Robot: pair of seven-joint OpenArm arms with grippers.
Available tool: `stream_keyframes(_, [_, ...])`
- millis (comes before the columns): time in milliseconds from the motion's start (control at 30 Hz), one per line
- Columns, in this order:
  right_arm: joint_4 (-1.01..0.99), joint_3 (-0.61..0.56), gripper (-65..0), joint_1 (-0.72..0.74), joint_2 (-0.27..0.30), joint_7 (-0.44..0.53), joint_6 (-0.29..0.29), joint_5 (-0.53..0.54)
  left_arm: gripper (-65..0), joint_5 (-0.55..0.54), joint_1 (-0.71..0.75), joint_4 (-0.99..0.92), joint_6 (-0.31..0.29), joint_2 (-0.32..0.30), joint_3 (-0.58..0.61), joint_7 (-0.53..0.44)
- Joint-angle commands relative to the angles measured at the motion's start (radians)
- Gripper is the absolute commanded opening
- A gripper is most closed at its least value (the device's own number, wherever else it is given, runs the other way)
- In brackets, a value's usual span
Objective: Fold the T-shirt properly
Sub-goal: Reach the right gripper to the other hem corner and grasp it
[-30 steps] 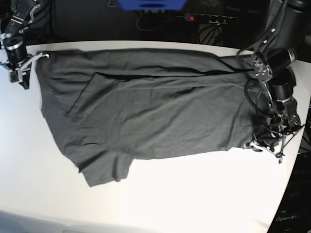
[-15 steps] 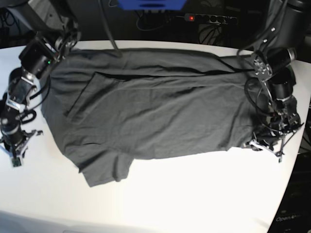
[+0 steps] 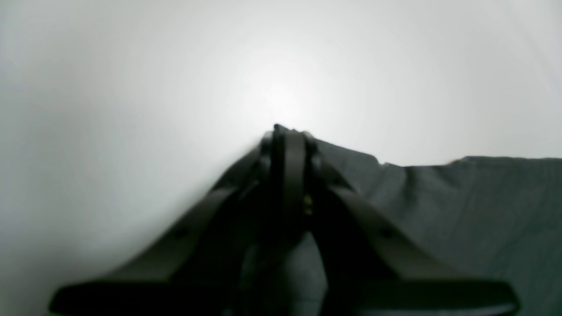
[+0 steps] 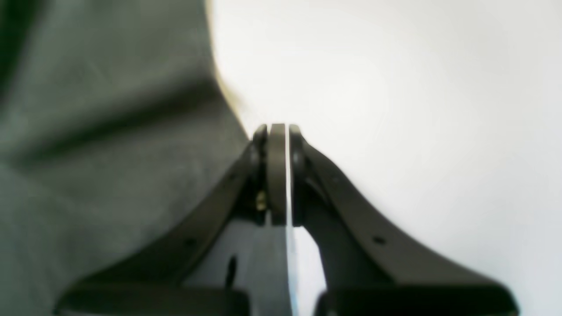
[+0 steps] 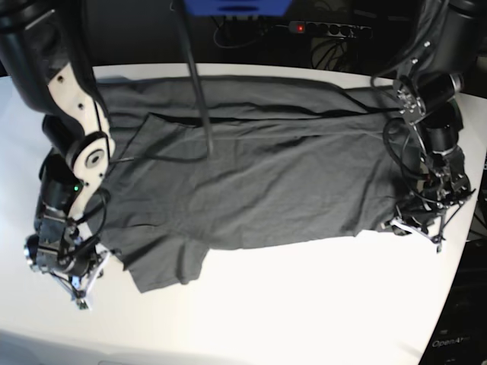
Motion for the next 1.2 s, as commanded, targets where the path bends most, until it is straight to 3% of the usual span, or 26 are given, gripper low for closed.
stream_keyframes(0, [-0.013, -0.004, -63.4, 0.061, 0.007, 0.011, -0.004, 0.01, -62.6, 0.058, 0.009, -0.013, 0.016, 0.006, 0.005, 0.09])
stream_keyframes(167, [-0.133, -0.005, -61.4, 0.157, 0.011, -0.014, -0.004, 0.007, -62.6, 0.058, 0.011, -0.013, 0.016, 0.007, 0.005, 0.093])
stream_keyframes(433, [-0.141, -0.005, -32.5, 0.121, 0.014, -0.012, -0.004, 0.009, -62.6, 0.058, 0.031, -0.004, 0.016, 0.009, 0.003, 0.09])
stream_keyframes(567, [-0.142, -0.005, -23.1, 0.11, 0.014, 0.002, -0.004, 0.009, -62.6, 0.058, 0.031, -0.004, 0.016, 0.009, 0.003, 0.09])
stream_keyframes(700, [-0.142, -0.005, -20.0, 0.087, 0.009, 0.005, -0.004, 0.009, -62.6, 0.058, 0.031, -0.004, 0.016, 0.01, 0.003, 0.09])
stream_keyframes(1167, [-0.144, -0.005, -20.0, 0.058, -0.046, 0.058, -0.004, 0.009, -62.6, 0.058, 0.046, -0.002, 0.016, 0.024, 0.003, 0.089])
